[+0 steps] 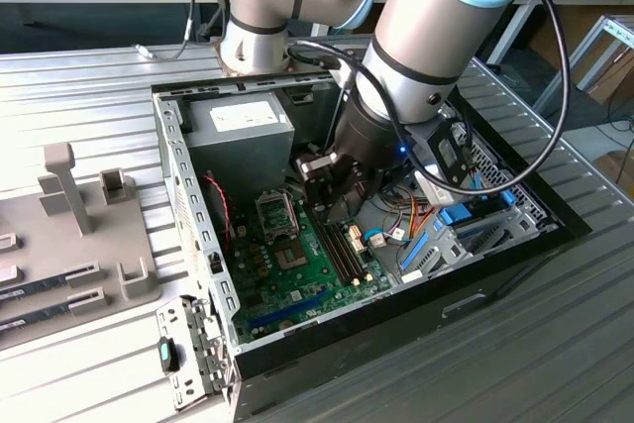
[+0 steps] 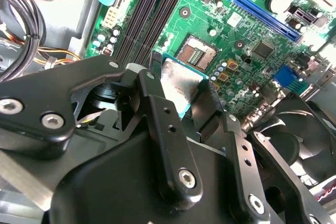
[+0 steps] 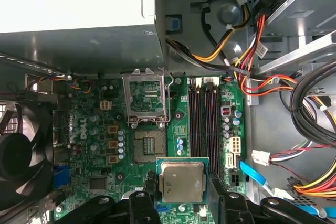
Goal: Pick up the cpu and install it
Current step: 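Place the cpu into insertion slot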
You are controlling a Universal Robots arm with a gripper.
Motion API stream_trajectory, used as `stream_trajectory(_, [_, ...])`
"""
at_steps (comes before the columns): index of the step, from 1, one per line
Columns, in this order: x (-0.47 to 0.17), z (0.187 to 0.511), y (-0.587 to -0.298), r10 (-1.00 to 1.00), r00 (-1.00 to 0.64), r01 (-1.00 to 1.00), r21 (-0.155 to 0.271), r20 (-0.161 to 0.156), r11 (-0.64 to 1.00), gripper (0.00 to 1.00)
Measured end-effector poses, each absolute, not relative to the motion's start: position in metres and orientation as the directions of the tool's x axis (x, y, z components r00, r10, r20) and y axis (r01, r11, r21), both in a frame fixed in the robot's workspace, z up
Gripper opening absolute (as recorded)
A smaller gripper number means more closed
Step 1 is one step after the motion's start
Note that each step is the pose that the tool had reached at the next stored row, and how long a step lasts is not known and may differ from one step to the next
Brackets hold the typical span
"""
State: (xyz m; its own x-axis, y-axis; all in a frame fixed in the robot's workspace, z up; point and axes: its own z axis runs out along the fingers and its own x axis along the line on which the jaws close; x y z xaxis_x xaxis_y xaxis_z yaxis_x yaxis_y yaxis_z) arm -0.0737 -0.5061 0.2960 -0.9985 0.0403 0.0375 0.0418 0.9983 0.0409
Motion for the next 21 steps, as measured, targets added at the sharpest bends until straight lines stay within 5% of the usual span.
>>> stream_trajectory(21, [-0.074,0.280,-0.506,0.040,-0.998,0.042,0.041,0.038,0.998,0.47])
